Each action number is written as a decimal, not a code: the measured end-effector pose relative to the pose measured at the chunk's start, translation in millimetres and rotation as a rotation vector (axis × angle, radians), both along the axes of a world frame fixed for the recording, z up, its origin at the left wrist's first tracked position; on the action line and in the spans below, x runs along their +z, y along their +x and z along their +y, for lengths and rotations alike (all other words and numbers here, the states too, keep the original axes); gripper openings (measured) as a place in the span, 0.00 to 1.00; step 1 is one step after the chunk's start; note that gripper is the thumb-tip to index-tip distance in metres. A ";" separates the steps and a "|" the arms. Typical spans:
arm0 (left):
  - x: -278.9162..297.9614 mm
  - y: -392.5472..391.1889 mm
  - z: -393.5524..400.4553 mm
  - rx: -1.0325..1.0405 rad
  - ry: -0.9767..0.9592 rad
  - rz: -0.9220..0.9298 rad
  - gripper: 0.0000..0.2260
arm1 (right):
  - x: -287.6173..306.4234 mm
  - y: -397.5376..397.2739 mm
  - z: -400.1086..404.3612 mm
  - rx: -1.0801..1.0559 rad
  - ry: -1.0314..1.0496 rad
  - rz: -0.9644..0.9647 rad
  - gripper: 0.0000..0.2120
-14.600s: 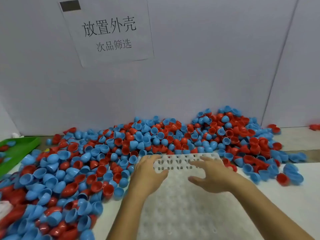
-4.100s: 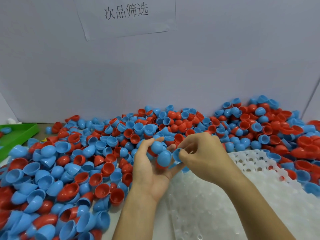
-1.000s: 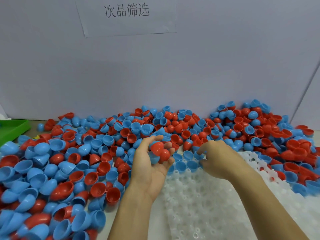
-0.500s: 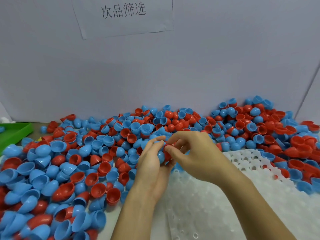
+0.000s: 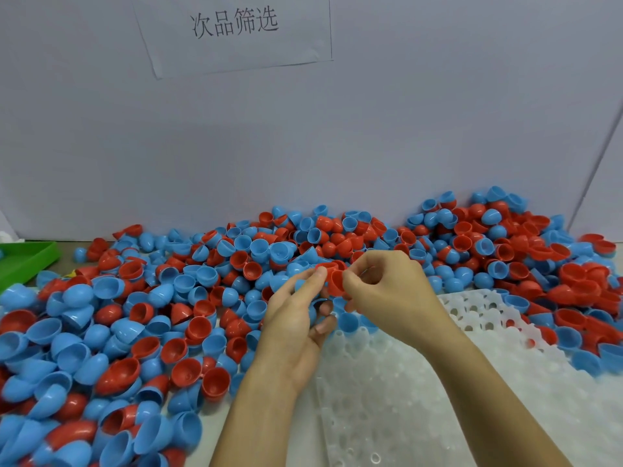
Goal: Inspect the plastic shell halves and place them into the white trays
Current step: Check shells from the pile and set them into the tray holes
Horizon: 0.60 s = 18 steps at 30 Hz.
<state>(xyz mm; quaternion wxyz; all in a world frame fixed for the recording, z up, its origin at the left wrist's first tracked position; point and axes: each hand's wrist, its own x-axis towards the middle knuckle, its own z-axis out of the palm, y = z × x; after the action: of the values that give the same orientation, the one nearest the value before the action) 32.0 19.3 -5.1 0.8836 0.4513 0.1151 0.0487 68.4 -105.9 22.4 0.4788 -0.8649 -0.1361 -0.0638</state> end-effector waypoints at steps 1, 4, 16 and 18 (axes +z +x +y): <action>-0.7 0.5 0.2 0.008 0.018 -0.004 0.02 | 0.1 -0.2 -0.9 0.007 -0.025 -0.029 0.04; -3.1 0.8 0.5 0.015 0.095 -0.008 0.04 | 1.3 -1.0 -5.1 0.116 -0.129 -0.128 0.08; -1.5 2.6 1.4 0.025 -0.045 -0.008 0.12 | 15.1 34.9 -64.1 -0.121 -0.619 -0.040 0.08; -2.5 2.3 1.2 0.034 -0.048 -0.005 0.13 | 3.3 38.5 -65.4 -0.121 -0.798 0.066 0.07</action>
<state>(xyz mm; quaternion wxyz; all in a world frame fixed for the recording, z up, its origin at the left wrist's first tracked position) 34.2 20.4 -7.5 0.8934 0.4279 0.1216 0.0620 106.9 -171.3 25.7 0.1048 -0.9910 -0.0834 -0.0060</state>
